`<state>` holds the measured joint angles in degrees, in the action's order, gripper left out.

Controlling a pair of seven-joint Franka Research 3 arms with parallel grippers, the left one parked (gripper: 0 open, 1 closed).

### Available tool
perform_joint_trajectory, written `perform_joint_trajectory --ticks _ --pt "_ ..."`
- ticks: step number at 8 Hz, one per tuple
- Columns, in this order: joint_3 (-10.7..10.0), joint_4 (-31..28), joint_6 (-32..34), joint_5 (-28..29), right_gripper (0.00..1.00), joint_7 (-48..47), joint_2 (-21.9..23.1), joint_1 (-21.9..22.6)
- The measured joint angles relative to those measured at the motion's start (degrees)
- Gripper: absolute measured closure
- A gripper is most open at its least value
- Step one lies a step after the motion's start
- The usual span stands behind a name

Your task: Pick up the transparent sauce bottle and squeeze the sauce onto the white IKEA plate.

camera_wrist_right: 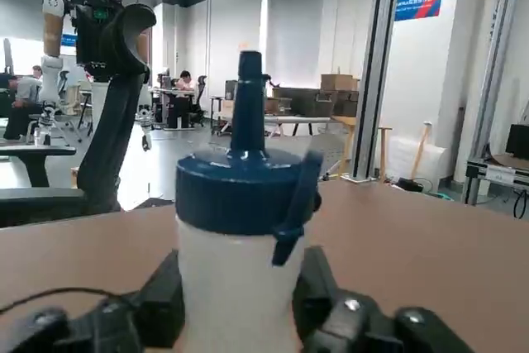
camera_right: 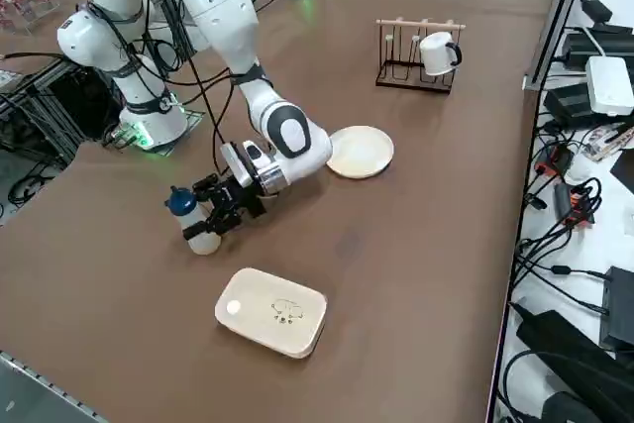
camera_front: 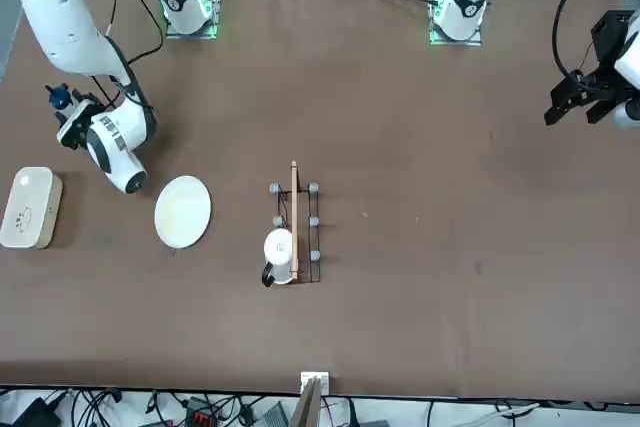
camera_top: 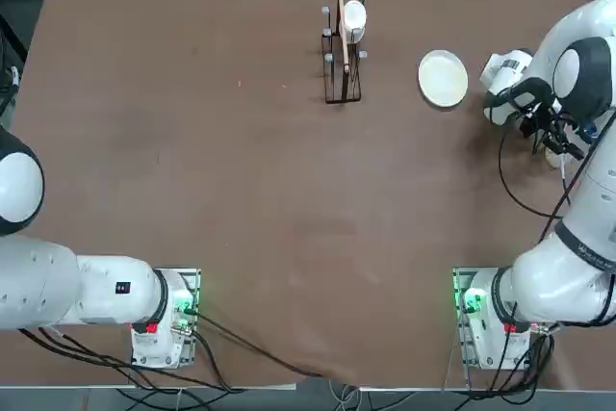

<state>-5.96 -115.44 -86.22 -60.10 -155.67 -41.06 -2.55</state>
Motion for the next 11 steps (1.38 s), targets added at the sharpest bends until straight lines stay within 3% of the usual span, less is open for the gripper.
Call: perform_joint_trajectory --ticks 3,5,8,11 --pt "0.68 1.82 0.50 -0.16 0.52 1.19 0.31 0.90" --pt "2.30 6.38 3.37 0.74 0.54 6.73 1.71 2.94" --pt "6.74 19.22 9.81 10.57 0.56 22.01 4.69 7.50" --pt "7.54 29.85 11.30 20.33 0.56 32.50 4.99 14.52"
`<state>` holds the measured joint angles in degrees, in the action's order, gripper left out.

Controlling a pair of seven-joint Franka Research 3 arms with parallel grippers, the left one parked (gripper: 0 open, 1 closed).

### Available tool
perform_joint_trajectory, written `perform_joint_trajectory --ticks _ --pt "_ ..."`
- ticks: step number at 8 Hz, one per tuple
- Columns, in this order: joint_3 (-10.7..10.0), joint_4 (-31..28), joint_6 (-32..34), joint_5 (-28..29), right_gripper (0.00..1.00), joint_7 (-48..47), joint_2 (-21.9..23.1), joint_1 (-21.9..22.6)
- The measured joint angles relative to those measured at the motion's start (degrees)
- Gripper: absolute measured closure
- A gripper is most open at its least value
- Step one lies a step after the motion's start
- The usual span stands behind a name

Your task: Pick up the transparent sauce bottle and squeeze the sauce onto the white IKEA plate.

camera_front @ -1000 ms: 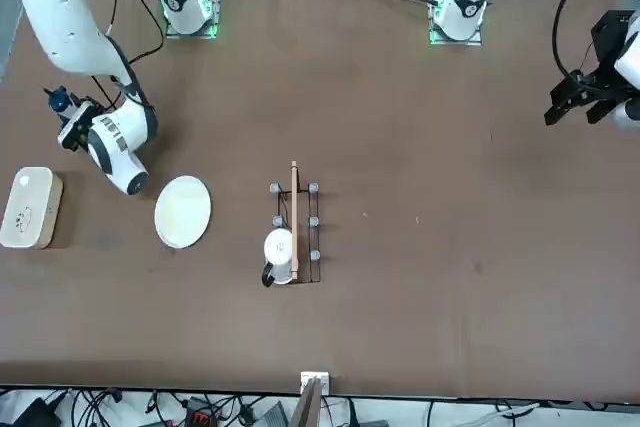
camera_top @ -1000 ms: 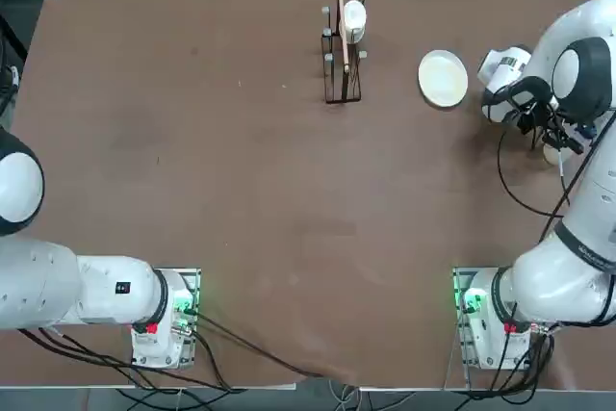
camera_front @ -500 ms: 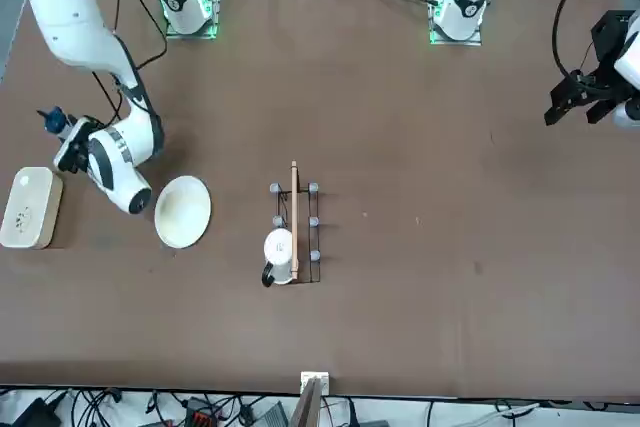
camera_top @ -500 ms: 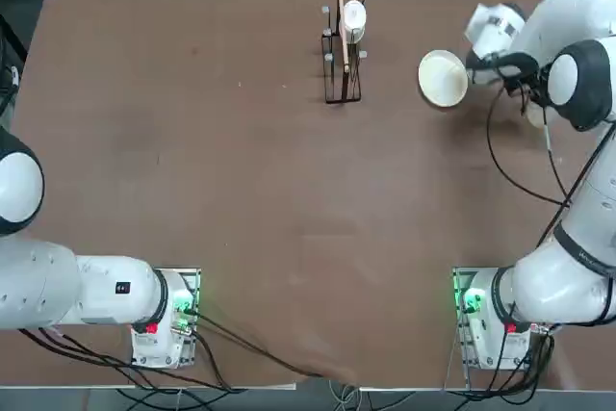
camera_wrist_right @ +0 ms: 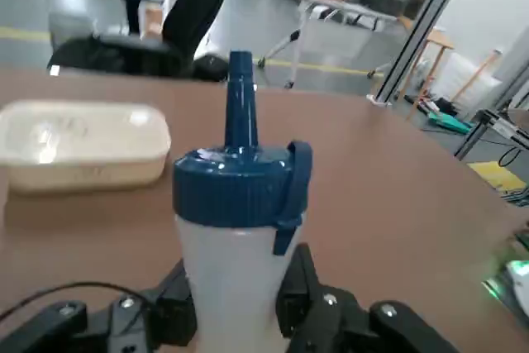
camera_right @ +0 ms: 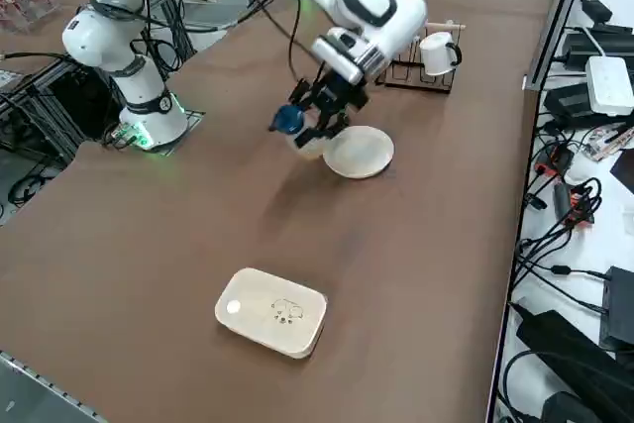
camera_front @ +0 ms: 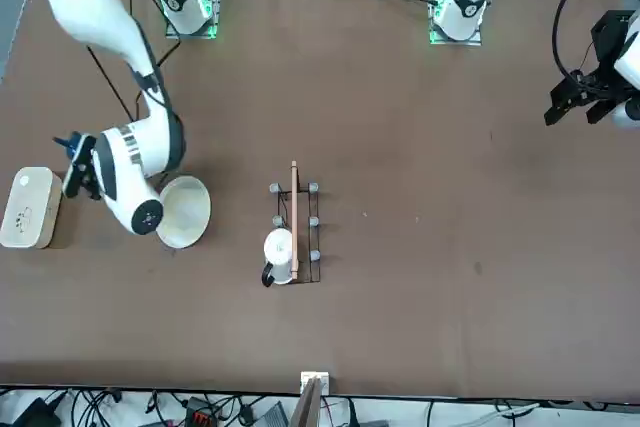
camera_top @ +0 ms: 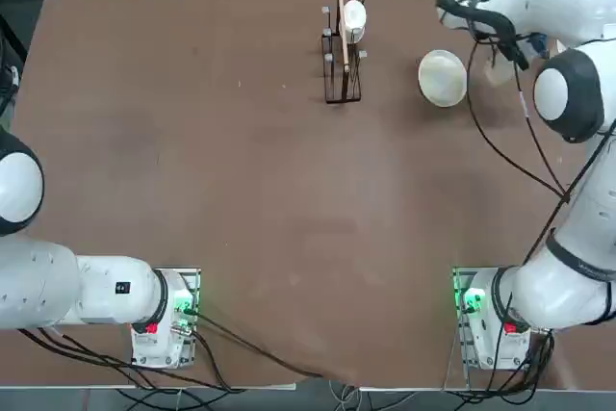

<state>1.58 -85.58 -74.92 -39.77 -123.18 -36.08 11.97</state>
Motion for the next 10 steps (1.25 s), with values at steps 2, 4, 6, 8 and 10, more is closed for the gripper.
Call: perform_joint_trajectory --ticks 2,4,6,8,10 --pt "0.38 2.63 -1.76 8.16 0.56 5.39 -0.47 3.32" --pt "1.79 4.08 -4.89 15.89 0.56 11.23 -0.67 4.33" --pt "2.20 4.38 -7.43 23.04 0.56 18.60 -1.14 4.39" --pt "2.19 4.43 -9.78 29.48 0.56 28.13 -2.08 4.26" --pt "2.19 4.44 -10.14 32.46 0.56 35.48 -3.71 4.27"
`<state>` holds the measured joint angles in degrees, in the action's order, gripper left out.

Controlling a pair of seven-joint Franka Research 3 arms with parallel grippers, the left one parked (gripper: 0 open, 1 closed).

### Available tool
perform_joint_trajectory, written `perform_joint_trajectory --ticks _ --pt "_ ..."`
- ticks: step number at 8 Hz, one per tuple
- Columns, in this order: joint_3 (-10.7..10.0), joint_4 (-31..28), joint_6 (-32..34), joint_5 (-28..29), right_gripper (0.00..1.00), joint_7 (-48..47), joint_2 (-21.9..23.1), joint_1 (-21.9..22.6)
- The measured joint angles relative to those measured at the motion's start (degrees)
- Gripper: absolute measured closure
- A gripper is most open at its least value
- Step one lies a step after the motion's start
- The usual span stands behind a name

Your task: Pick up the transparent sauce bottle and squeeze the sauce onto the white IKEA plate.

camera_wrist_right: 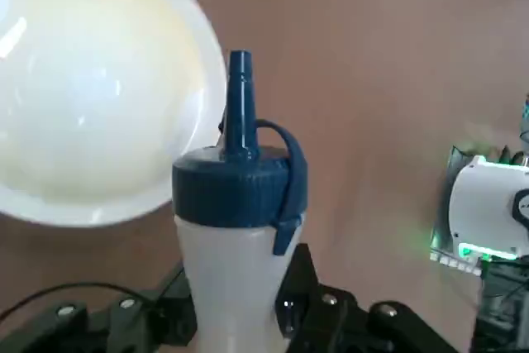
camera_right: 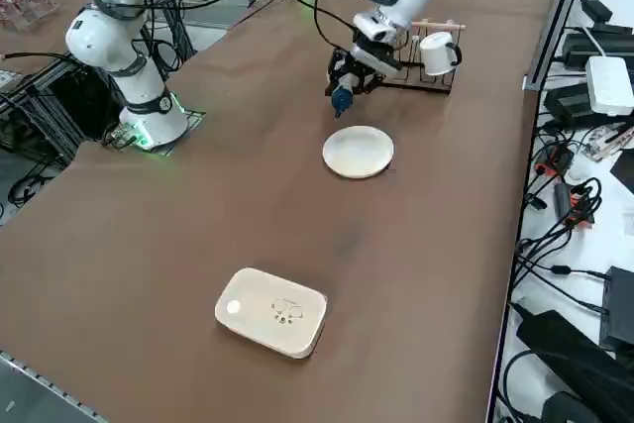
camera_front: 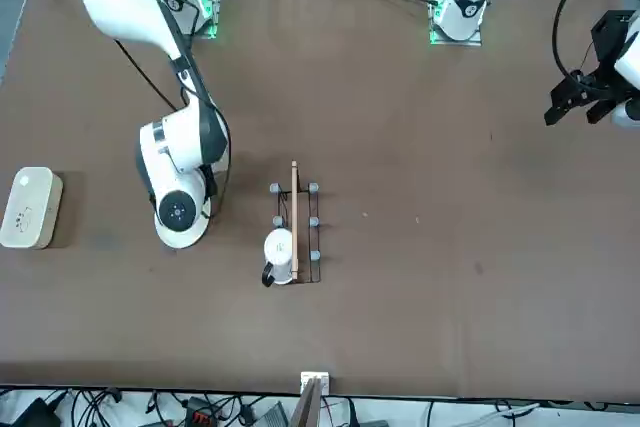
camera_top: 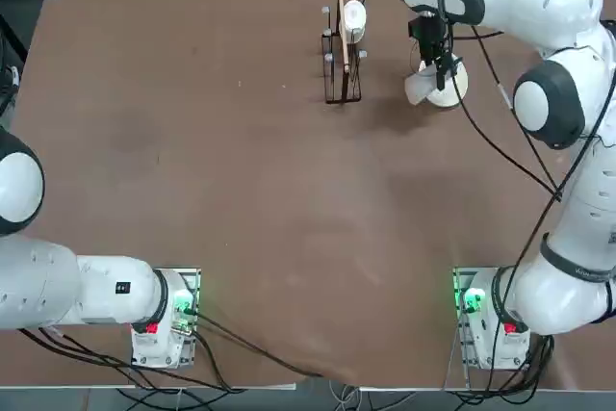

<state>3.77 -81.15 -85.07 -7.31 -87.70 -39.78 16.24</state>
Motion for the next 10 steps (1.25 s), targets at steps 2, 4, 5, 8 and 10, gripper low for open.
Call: perform_joint_trajectory --ticks 2,4,5,8,10 --pt "-0.02 0.02 -0.34 2.27 0.56 7.21 -1.40 -0.05" --pt "-0.04 0.03 -0.36 4.51 0.56 16.24 -2.07 -0.31" --pt "-0.06 0.04 -0.36 5.47 0.56 20.18 -2.67 -0.46" --pt "-0.08 0.05 -0.37 7.41 0.56 29.09 -4.78 -0.74" --pt "-0.08 0.05 -0.36 7.73 0.56 32.08 -4.98 -1.03"
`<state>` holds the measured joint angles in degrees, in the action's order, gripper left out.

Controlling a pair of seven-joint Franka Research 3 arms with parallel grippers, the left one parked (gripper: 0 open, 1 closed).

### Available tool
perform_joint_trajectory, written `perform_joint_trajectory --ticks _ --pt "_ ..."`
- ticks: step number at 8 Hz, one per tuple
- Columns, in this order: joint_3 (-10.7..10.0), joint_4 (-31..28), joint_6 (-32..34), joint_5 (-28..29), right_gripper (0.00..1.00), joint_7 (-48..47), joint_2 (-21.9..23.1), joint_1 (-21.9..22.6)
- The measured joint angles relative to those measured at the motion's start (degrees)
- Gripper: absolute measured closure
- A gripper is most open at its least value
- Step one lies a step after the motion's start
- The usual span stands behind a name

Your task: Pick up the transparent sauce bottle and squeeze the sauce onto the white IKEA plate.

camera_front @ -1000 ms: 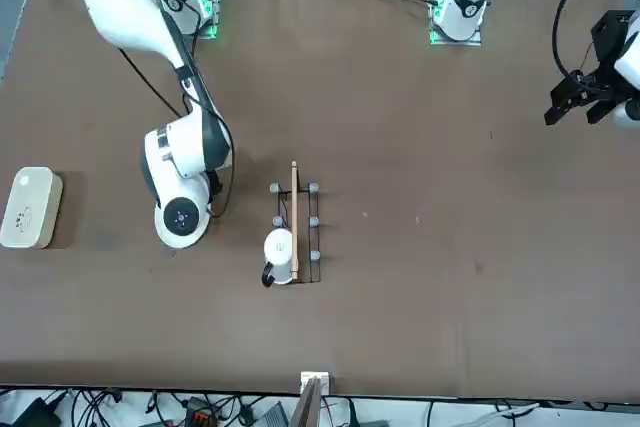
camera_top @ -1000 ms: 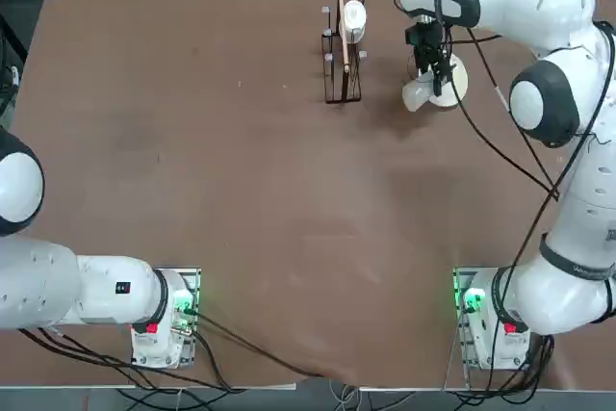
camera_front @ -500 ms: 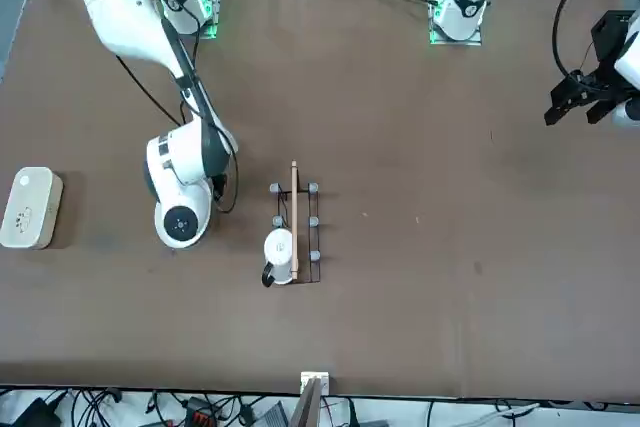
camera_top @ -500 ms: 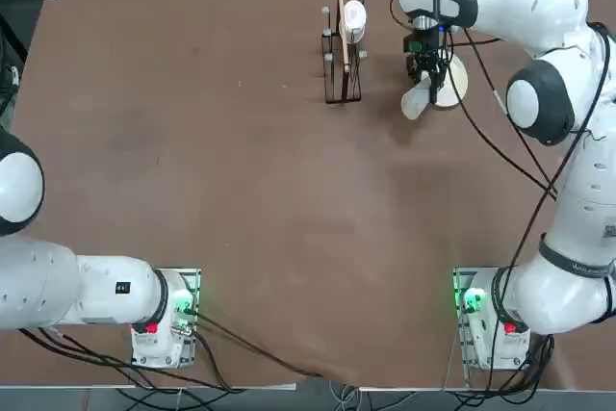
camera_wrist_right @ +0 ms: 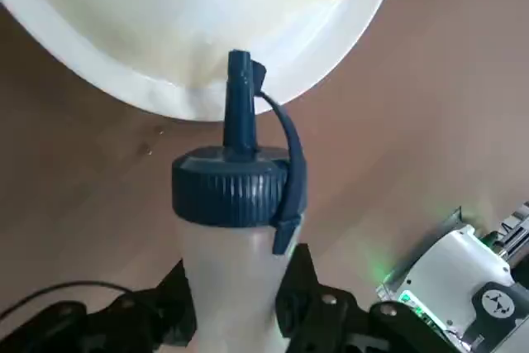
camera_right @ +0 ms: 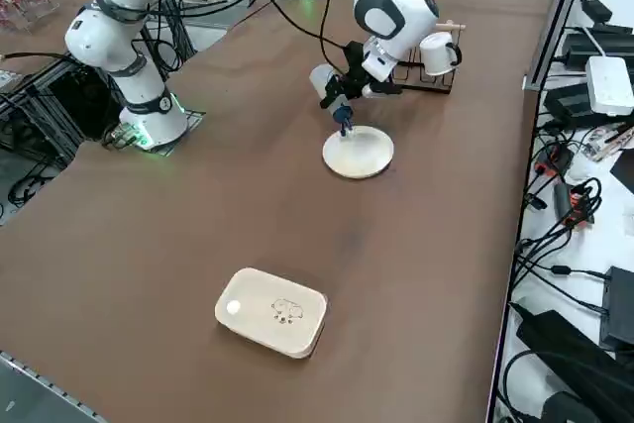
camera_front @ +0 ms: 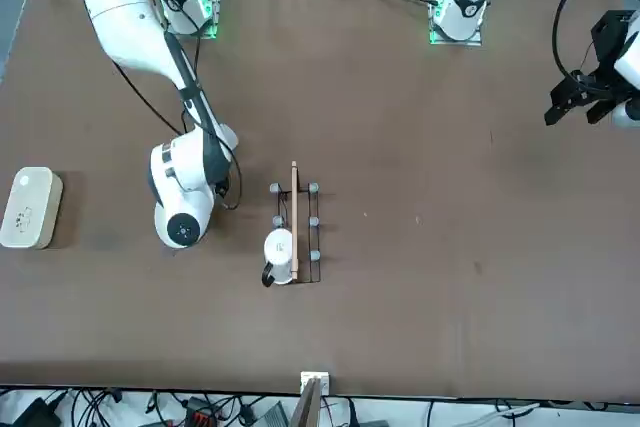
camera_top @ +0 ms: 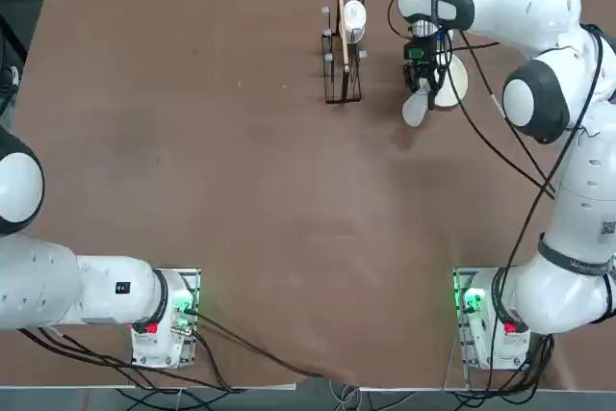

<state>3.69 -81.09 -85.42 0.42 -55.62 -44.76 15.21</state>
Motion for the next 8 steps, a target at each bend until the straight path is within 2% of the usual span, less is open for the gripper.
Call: perform_joint_trajectory --ticks 3,8 --pt "-0.05 1.13 -0.16 1.19 0.56 0.98 -0.01 -0.82" --pt "-0.15 4.14 -0.38 1.44 0.56 7.00 -1.39 -5.68"
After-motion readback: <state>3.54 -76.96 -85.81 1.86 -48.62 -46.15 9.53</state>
